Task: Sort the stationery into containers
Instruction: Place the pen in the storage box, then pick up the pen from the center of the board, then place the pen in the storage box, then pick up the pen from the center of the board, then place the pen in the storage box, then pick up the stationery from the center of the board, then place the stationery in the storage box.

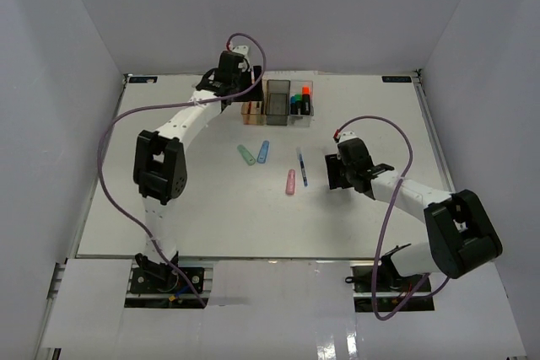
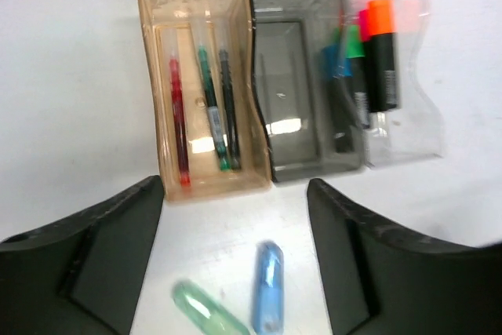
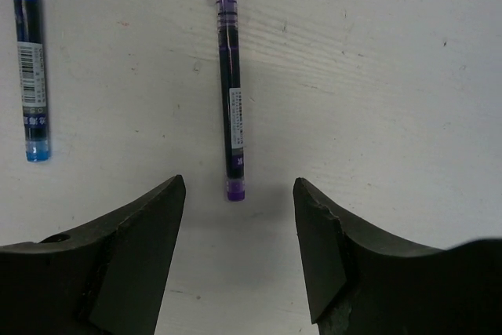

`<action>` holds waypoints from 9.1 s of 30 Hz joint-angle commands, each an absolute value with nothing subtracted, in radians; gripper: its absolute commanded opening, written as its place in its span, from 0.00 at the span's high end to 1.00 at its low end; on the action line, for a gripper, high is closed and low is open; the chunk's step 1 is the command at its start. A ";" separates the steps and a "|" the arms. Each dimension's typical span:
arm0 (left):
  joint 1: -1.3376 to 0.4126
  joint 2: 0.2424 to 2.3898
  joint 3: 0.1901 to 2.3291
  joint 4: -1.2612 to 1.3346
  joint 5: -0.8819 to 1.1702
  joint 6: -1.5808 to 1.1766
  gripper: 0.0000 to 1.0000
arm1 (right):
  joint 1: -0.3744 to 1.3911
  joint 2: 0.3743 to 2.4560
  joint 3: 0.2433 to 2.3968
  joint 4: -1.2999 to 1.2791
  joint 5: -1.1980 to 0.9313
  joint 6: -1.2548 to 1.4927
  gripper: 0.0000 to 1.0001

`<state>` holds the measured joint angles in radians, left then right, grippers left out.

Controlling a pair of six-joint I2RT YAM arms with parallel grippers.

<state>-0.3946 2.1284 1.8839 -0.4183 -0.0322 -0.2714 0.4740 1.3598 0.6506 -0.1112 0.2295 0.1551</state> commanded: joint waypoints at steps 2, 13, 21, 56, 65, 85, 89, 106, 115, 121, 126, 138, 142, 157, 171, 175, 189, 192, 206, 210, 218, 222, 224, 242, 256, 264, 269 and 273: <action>-0.390 1.817 1.734 -0.425 -0.002 -0.365 0.11 | 0.469 1.434 0.706 -0.074 0.252 0.150 0.37; -0.394 1.363 1.142 -0.387 0.125 -0.498 0.02 | 0.471 1.503 0.700 -0.057 0.212 0.164 0.80; -0.603 1.318 1.016 -0.305 0.086 -0.664 0.02 | 0.514 1.326 0.643 -0.060 0.138 0.236 0.92; -0.907 1.732 1.304 -0.064 -0.100 -0.798 0.85 | 0.592 0.891 0.497 0.140 -0.031 0.463 0.68; -0.741 1.801 1.477 -0.248 -0.126 -0.570 0.85 | 0.589 0.920 0.495 0.112 0.061 0.377 0.14; -0.393 2.331 2.212 -0.499 -0.158 -0.158 0.71 | 0.589 1.091 0.528 0.121 0.066 0.282 0.04; -0.384 2.362 2.221 -0.468 -0.133 -0.169 0.62 | 0.589 1.118 0.532 0.123 0.081 0.272 0.04; -0.494 1.953 1.776 -0.465 -0.084 -0.449 0.22 | 0.586 1.010 0.508 0.055 0.230 0.255 0.09; -0.761 1.939 1.605 -0.471 -0.281 -0.656 0.23 | 0.586 0.747 0.416 0.040 0.304 0.259 0.08; -0.844 2.037 1.647 -0.472 -0.354 -0.695 0.28 | 0.584 0.626 0.348 0.040 0.322 0.261 0.08; -0.868 2.117 1.681 -0.485 -0.388 -0.701 0.34 | 0.584 0.588 0.311 0.041 0.333 0.256 0.08; -0.899 2.256 1.755 -0.506 -0.387 -0.696 0.46 | 0.583 0.568 0.296 0.041 0.350 0.247 0.08; -0.904 2.276 1.766 -0.509 -0.370 -0.699 0.57 | 0.583 0.563 0.295 0.041 0.354 0.247 0.08; -0.897 2.209 1.812 -0.511 -0.337 -0.667 0.81 | 0.583 0.551 0.291 0.043 0.362 0.247 0.08; -0.617 2.086 1.953 -0.511 -0.327 -0.281 0.78 | 0.584 0.568 0.293 0.048 0.333 0.242 0.08; -0.516 2.181 2.070 -0.508 -0.304 -0.183 0.78 | 0.584 0.568 0.288 0.046 0.321 0.244 0.08; -0.399 2.316 2.120 -0.313 -0.173 -0.146 0.77 | 0.583 0.621 0.282 0.061 0.318 0.245 0.08; -0.396 2.344 2.121 -0.307 -0.172 -0.147 0.76 | 0.583 0.632 0.285 0.063 0.313 0.245 0.08; -0.394 2.249 2.054 -0.316 -0.140 -0.193 0.47 | 0.583 0.705 0.333 0.066 0.302 0.216 0.08; -0.393 2.076 1.950 -0.318 -0.153 -0.213 0.37 | 0.586 0.825 0.417 0.054 0.246 0.236 0.09; -0.371 1.676 1.590 -0.393 -0.241 -0.247 0.02 | 0.724 1.231 0.670 0.026 0.298 0.322 0.08; -0.342 1.462 1.360 -0.408 -0.273 -0.261 0.02 | 0.784 1.414 0.797 0.002 0.342 0.362 0.08; -0.327 1.352 1.271 -0.400 -0.278 -0.271 0.02 | 0.813 1.466 0.866 -0.036 0.363 0.373 0.08; -0.318 1.115 0.942 -0.342 -0.242 -0.293 0.02 | 0.899 1.770 0.997 -0.143 0.426 0.532 0.33; -0.318 1.126 0.940 -0.341 -0.233 -0.299 0.02 | 0.836 1.750 1.204 -0.175 0.442 0.345 0.73; -0.318 1.124 0.939 -0.342 -0.247 -0.301 0.02 | 0.677 1.908 1.546 -0.206 0.348 0.275 0.73; -0.316 1.127 0.939 -0.341 -0.222 -0.299 0.02 | 0.612 2.092 1.824 -0.216 0.270 0.252 0.71; -0.314 1.129 0.939 -0.341 -0.218 -0.299 0.02 | 0.586 2.206 1.962 -0.213 0.256 0.238 0.66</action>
